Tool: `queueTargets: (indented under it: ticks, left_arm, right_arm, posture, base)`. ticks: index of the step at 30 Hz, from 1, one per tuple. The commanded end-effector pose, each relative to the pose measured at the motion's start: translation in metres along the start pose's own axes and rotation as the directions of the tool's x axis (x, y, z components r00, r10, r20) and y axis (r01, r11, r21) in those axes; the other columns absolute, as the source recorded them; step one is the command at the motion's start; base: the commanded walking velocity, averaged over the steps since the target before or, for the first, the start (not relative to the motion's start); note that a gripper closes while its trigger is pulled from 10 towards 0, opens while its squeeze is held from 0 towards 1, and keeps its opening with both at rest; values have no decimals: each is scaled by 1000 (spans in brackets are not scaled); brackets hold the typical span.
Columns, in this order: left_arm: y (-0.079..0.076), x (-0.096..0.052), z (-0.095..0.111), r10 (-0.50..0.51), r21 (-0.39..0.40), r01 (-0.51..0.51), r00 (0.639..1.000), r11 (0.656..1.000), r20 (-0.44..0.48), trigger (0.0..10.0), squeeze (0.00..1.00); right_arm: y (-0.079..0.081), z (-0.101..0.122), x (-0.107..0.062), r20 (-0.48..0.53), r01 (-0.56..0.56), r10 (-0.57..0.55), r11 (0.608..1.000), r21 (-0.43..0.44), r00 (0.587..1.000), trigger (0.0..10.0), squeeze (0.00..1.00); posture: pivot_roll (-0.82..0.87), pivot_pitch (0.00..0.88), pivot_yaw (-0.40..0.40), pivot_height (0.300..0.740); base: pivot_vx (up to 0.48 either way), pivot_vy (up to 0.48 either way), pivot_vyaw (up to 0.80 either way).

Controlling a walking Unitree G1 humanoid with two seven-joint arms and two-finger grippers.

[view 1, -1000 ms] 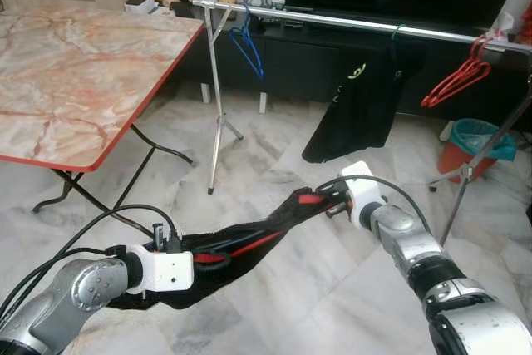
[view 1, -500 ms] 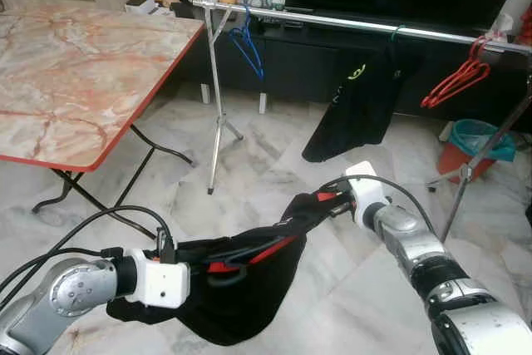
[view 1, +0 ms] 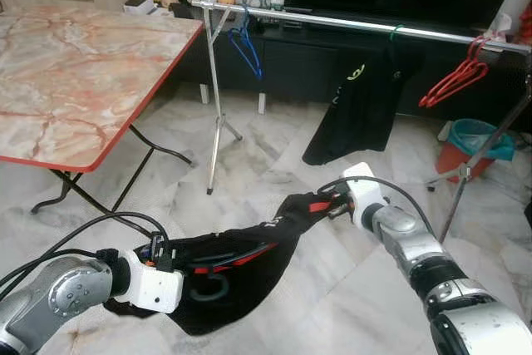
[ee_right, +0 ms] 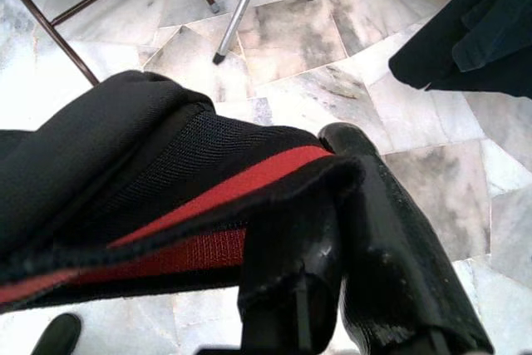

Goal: Hang hanger

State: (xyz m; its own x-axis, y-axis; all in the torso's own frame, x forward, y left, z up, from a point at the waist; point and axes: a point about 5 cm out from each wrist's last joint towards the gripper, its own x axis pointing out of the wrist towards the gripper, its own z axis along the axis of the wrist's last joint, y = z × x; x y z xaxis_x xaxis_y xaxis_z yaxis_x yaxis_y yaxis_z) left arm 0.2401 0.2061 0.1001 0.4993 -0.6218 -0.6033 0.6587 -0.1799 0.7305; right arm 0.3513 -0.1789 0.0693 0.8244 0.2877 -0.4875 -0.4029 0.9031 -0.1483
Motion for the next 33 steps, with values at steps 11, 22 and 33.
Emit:
queueTargets:
  ticks: [11,22,33]
  left_arm:
    - [-11,2,-35,11,-52,-28,956,998,-293,10000,0]
    - [1,9,-26,155,-41,-171,954,984,-258,10000,0]
    - [9,12,5,224,-125,-220,975,967,13,10000,0]
  right_arm:
    - [-14,12,-3,52,61,-62,998,28,997,0,0]
    - [-11,10,-2,51,60,-62,997,42,997,0,0]
    - [-9,7,-2,44,59,-60,997,41,997,0,0]
  posture:
    - [124,0,-69,740]
    - [129,0,-66,740]
    - [130,0,-66,740]
  base:
    - [0,0,0]
    - [0,0,0]
    - [0,0,0]
